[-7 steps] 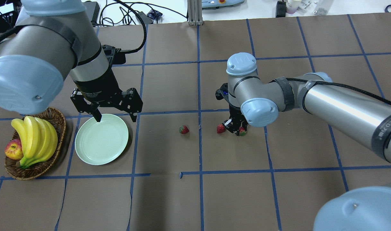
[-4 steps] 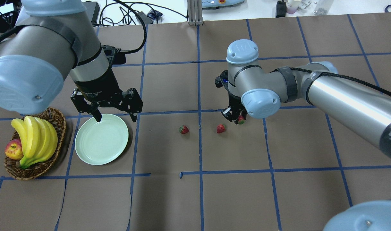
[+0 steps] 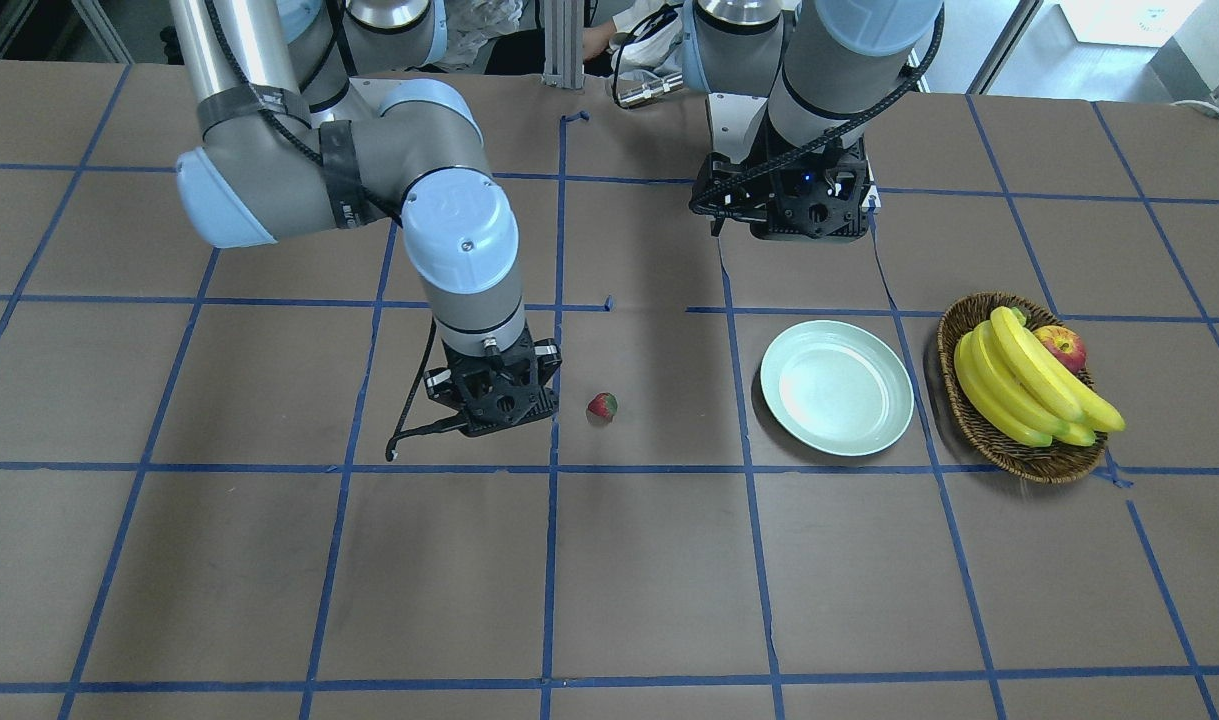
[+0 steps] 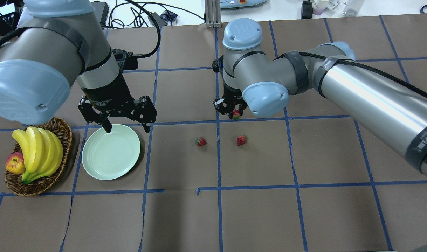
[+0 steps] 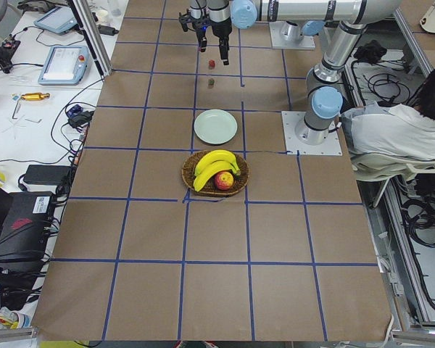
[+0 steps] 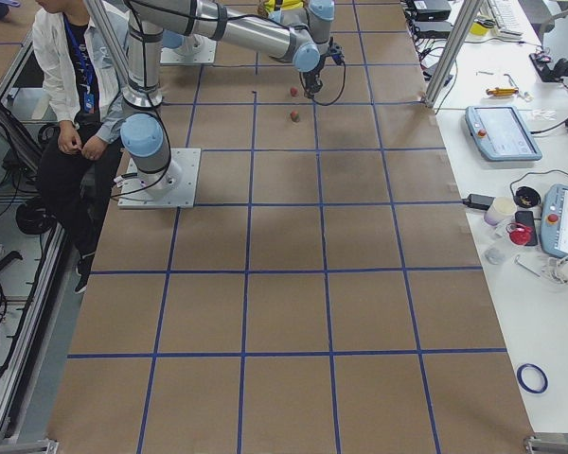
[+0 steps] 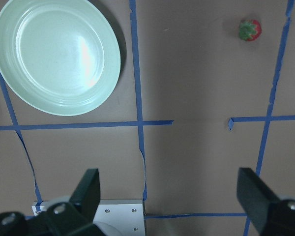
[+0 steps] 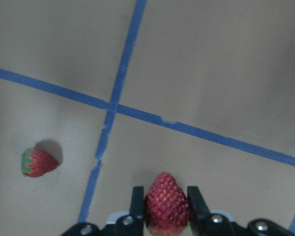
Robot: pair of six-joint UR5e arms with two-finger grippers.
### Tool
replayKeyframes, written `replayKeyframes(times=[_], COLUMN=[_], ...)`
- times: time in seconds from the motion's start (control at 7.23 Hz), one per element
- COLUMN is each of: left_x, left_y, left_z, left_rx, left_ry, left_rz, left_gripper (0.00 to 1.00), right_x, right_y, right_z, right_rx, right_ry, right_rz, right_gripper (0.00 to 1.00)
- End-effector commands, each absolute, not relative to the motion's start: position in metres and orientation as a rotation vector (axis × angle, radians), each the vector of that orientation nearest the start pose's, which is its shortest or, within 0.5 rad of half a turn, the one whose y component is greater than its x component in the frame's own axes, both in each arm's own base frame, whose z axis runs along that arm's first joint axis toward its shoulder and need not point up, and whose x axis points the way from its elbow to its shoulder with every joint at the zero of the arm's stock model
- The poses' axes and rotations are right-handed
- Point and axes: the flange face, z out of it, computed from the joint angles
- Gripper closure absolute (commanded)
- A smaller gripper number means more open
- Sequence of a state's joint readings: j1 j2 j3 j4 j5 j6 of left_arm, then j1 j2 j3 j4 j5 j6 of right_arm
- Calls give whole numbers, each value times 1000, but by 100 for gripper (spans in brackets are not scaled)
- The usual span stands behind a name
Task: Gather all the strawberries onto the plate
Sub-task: 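Close the right gripper on a second strawberry, then carry the second strawberry beside the first and release it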
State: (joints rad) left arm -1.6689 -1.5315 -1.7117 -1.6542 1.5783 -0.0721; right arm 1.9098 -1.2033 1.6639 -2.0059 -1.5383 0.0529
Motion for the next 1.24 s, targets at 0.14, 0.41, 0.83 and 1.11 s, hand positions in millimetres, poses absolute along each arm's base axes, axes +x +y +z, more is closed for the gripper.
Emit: replayKeyframes(times=[0.14,0.41,0.83,1.11], left_x=[-176,-176,-175,-175], left_y=[-438,-438,-437,-437], left_z=[431,431,432,432], left_rx=[44,45,47,50], left_ry=[3102,3098,3099,3099], left_rz=[286,288,286,286], left_gripper=[0,0,0,0], right_x=[391,397,400,401], right_y=[-482,-469,-465,-466], right_z=[243,226,198,189], right_rx=[-465,-458,-462,-463], right_ry=[3081,3044,3006,3007], right_rz=[163,238,320,339], right_gripper=[100,100,100,93])
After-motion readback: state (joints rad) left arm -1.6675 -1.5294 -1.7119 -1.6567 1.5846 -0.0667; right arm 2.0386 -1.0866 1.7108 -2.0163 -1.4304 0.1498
